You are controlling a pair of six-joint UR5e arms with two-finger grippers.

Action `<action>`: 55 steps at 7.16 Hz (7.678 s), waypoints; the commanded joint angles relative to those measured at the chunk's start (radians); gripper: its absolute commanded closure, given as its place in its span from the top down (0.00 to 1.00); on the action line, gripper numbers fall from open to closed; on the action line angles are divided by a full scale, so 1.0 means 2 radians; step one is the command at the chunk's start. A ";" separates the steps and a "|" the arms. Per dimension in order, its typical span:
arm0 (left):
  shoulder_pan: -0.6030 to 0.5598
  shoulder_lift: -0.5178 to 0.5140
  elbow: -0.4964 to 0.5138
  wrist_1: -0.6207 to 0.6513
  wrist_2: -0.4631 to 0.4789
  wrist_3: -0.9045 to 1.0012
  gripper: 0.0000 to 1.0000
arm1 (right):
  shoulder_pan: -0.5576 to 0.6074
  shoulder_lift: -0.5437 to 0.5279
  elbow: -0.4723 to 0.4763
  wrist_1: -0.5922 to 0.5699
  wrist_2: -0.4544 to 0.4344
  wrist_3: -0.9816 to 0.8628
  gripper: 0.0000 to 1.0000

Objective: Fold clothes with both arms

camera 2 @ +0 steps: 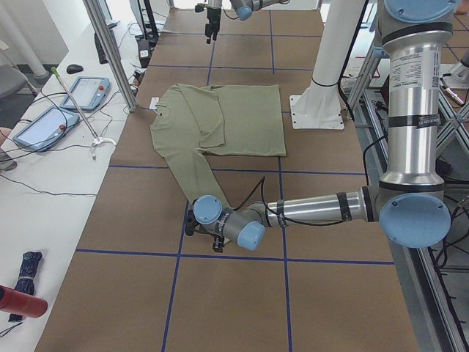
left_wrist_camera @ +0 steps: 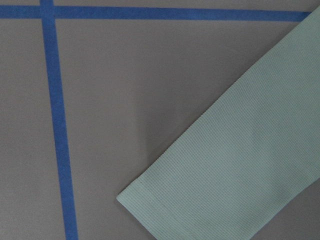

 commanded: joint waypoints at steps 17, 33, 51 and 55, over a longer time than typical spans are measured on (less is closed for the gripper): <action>0.035 -0.034 0.053 -0.007 0.012 0.006 0.00 | 0.003 -0.010 0.012 0.001 0.001 -0.003 0.92; 0.350 -0.577 0.094 -0.008 0.261 -0.651 0.00 | 0.093 -0.168 0.060 0.000 0.024 -0.158 1.00; 0.335 -0.160 -0.243 0.009 0.224 -0.557 1.00 | -0.519 -0.104 0.167 -0.056 -0.433 0.503 0.92; 0.337 -0.161 -0.243 0.006 0.222 -0.556 1.00 | -0.501 -0.103 0.160 -0.066 -0.433 0.499 0.68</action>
